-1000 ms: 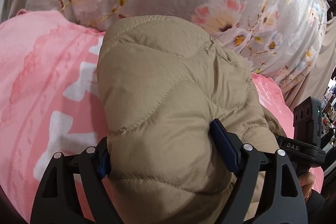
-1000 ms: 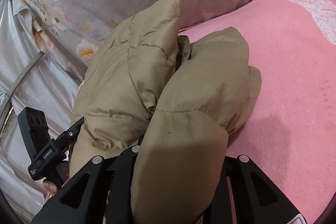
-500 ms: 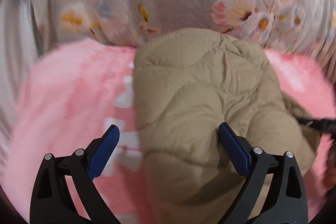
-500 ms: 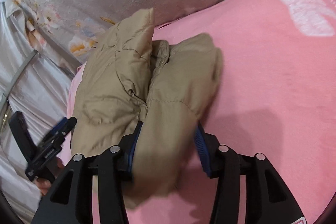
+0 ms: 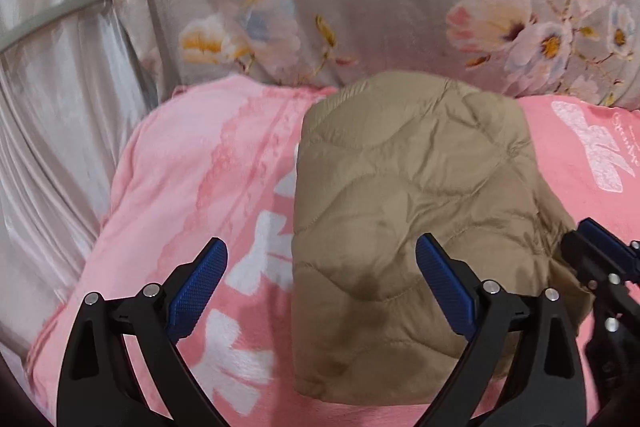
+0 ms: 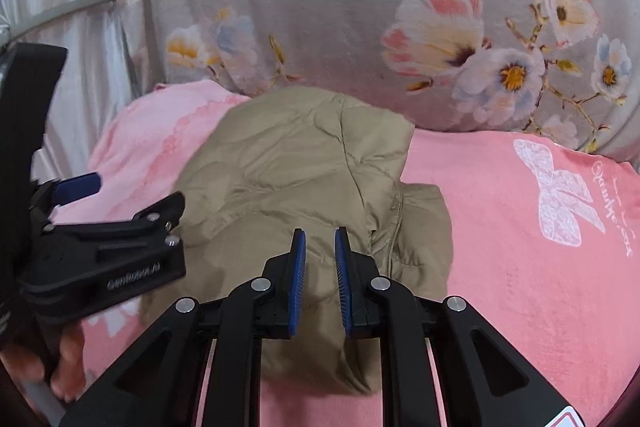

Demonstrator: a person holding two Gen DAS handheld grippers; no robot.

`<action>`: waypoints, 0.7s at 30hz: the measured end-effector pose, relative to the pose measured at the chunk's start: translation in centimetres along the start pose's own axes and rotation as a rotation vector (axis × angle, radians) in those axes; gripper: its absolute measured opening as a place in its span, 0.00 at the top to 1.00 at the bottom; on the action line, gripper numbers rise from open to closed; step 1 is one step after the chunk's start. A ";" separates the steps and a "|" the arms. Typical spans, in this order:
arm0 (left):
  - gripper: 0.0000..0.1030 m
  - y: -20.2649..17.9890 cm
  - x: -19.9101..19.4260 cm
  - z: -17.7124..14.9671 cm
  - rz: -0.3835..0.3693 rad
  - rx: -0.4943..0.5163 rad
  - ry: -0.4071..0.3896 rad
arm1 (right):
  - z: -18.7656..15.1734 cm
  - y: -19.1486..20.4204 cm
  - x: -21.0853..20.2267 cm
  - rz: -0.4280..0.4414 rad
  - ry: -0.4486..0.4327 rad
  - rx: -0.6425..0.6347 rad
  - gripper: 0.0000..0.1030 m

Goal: Fold large clothes

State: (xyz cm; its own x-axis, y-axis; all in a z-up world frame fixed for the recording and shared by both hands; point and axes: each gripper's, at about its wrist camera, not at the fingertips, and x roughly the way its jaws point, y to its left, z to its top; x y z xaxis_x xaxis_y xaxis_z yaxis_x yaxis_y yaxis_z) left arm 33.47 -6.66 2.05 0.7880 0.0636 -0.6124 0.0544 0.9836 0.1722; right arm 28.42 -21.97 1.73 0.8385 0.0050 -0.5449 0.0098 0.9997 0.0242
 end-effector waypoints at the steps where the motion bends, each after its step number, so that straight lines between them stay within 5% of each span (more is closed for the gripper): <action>1: 0.10 -0.1 0.6 -0.4 0.010 -0.007 0.020 | -0.1 0.2 0.8 -0.013 0.011 -0.004 0.87; 10: 0.06 -0.8 4.5 -3.1 -0.011 -0.031 0.065 | -3.3 -1.7 6.1 -0.025 0.096 0.097 0.87; 21: 0.04 -1.9 6.4 -4.5 -0.021 -0.041 0.024 | -5.4 -1.1 7.2 -0.067 0.042 0.097 0.86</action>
State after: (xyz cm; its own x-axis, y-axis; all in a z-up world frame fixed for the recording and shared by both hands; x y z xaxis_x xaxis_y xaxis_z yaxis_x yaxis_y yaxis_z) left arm 35.59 -7.39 -5.69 0.7719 0.0464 -0.6340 0.0450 0.9909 0.1272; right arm 31.45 -22.85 -6.76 0.8106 -0.0584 -0.5827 0.1193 0.9906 0.0668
